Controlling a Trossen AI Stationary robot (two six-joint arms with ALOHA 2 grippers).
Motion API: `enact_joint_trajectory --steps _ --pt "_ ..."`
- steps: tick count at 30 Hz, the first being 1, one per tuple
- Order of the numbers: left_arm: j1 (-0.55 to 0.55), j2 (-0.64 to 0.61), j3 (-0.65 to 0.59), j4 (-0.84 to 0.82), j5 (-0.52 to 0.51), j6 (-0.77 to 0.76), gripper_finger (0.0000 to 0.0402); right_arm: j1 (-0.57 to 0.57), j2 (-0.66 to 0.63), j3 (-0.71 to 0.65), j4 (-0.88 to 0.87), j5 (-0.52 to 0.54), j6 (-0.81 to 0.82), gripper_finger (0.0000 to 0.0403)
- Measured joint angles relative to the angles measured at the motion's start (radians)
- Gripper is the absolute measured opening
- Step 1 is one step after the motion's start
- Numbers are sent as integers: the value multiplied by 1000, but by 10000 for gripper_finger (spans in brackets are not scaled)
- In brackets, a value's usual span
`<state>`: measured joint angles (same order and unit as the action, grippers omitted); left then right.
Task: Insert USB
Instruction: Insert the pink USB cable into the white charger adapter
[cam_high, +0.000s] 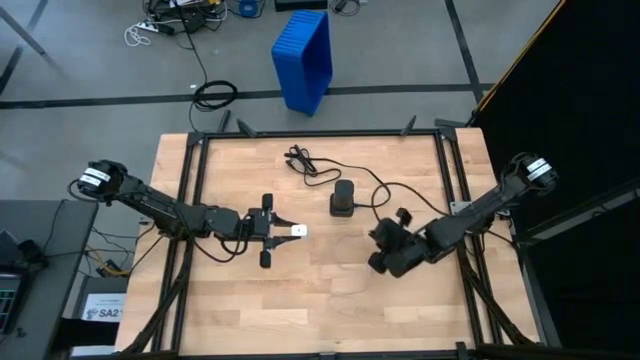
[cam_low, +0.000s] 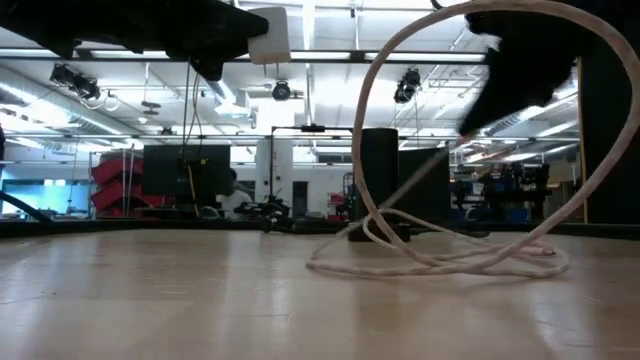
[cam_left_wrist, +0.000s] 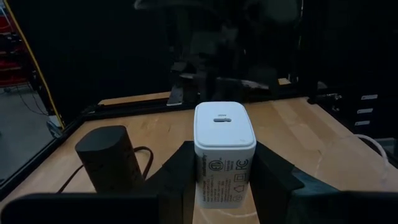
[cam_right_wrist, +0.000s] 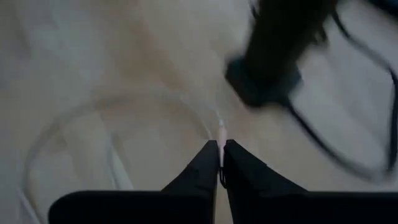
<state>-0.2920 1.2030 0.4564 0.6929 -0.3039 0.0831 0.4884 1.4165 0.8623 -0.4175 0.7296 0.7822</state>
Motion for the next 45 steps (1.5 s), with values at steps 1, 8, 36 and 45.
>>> enact_joint_trajectory --steps 1,8,36,45 --pt "-1 0 0 1 1 6 92 -16 3 0 64 -10 -60 0" --pt "-5 0 0 3 2 11 92 -116 5 0 268 -165 -255 0" --pt "-2 157 42 200 81 21 92 -190 251 0 984 -342 -687 201" --pt "-2 232 99 198 80 43 92 -197 252 -1 1002 -391 -709 191"
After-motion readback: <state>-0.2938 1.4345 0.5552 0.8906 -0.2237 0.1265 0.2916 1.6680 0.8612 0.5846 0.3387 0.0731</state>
